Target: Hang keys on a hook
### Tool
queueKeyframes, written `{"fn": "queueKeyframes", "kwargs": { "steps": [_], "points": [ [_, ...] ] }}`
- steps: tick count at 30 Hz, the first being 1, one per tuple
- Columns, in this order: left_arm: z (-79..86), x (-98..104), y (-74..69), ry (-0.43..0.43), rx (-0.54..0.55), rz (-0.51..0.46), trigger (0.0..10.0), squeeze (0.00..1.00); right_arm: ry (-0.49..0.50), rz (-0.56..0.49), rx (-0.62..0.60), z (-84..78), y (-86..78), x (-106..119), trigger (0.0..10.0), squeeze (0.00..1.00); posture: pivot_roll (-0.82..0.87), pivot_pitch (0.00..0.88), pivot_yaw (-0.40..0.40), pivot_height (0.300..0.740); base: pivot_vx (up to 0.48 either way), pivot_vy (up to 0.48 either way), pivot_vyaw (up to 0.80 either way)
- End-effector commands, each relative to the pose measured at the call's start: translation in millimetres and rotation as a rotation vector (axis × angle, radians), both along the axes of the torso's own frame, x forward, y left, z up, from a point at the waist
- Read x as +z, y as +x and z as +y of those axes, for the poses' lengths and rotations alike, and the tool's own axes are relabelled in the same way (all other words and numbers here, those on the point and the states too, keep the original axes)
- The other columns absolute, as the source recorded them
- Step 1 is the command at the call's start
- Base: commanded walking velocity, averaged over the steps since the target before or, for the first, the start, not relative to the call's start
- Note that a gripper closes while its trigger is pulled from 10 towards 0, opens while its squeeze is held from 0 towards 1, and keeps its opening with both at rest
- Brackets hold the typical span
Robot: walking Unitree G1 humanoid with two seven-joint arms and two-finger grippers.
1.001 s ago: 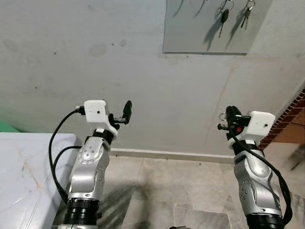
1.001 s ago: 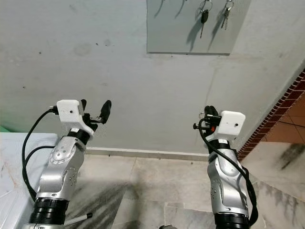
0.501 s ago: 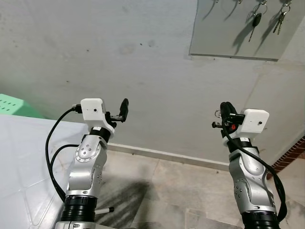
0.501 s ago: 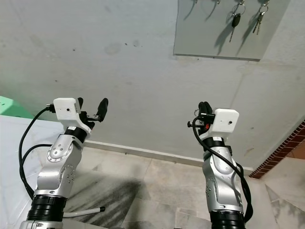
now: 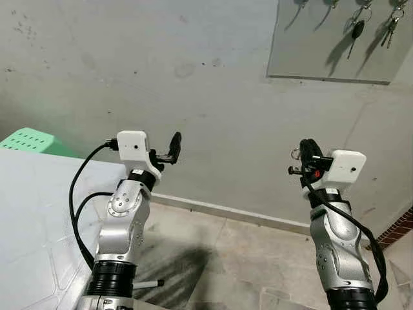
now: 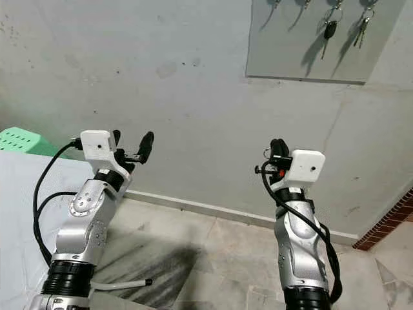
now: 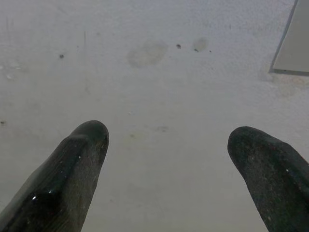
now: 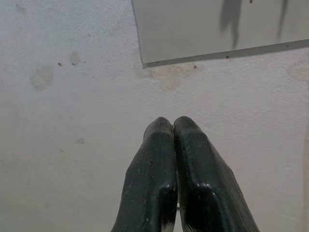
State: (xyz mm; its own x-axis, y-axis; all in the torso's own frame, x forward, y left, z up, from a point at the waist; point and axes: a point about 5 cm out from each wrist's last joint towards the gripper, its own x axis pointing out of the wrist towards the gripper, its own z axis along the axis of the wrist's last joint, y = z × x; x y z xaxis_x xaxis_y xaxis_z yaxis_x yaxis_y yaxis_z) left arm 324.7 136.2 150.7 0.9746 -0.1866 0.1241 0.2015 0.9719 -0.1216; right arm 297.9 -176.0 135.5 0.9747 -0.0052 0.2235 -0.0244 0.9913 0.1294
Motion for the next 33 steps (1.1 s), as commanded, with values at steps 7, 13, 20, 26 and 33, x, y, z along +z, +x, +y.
{"fn": "queueKeyframes", "kwargs": {
  "steps": [7, 13, 20, 26, 33],
  "points": [
    [-0.7, -0.3, -0.9, -0.004, 0.021, -0.005, 10.0, 0.0, -0.014, 0.0, -0.01, -5.8, 0.4, 2.7, 10.0, 0.0, -0.04, 0.047, 0.065, 0.721, 0.0, 0.0, 0.0],
    [1.5, -1.2, -1.1, 0.008, 0.033, -0.005, 10.0, 0.0, -0.022, 0.006, 0.0, -4.8, 2.4, 3.5, 10.0, 0.0, -0.04, 0.047, 0.048, 0.721, 0.0, 0.0, 0.0],
    [1.8, -1.4, -1.0, -0.013, 0.041, -0.007, 10.0, 0.0, -0.03, 0.011, 0.007, -5.5, 2.0, 3.7, 10.0, 0.0, -0.04, 0.042, 0.04, 0.721, 0.0, 0.0, 0.0],
    [1.2, -0.9, 0.0, -0.028, 0.037, -0.011, 10.0, 0.0, -0.028, 0.011, -0.002, -6.1, 1.1, 3.9, 10.0, 0.0, -0.05, 0.043, 0.042, 0.721, 0.311, 0.0, 0.0],
    [1.1, -1.1, -0.3, -0.027, 0.03, -0.008, 10.0, 0.0, -0.027, 0.018, -0.01, -7.1, -2.6, 2.1, 10.0, 0.0, -0.06, 0.051, 0.045, 0.721, 0.351, 0.0, 0.0]
  ]
}}
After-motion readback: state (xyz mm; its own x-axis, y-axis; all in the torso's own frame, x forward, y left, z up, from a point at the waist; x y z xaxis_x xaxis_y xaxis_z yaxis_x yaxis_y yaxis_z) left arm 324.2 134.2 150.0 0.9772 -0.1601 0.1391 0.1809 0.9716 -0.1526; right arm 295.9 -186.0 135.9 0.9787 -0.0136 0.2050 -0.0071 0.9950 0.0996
